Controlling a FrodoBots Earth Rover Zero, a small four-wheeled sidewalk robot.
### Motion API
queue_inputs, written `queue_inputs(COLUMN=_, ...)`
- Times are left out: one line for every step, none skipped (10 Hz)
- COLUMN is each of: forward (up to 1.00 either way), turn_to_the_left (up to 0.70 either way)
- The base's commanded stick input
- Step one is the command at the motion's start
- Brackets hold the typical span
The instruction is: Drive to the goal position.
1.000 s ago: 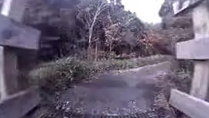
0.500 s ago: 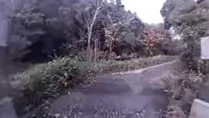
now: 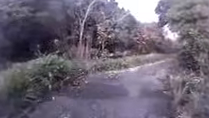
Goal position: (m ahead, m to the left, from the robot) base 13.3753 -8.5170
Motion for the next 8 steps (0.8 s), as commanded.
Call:
queue_inputs(forward=0.7, turn_to_the_left=0.0)
queue_inputs(forward=0.7, turn_to_the_left=-0.24)
queue_inputs(forward=0.7, turn_to_the_left=-0.34)
queue_inputs(forward=0.7, turn_to_the_left=-0.35)
queue_inputs(forward=0.7, turn_to_the_left=-0.35)
queue_inputs(forward=0.7, turn_to_the_left=-0.35)
queue_inputs(forward=0.7, turn_to_the_left=-0.35)
queue_inputs(forward=0.7, turn_to_the_left=-0.35)
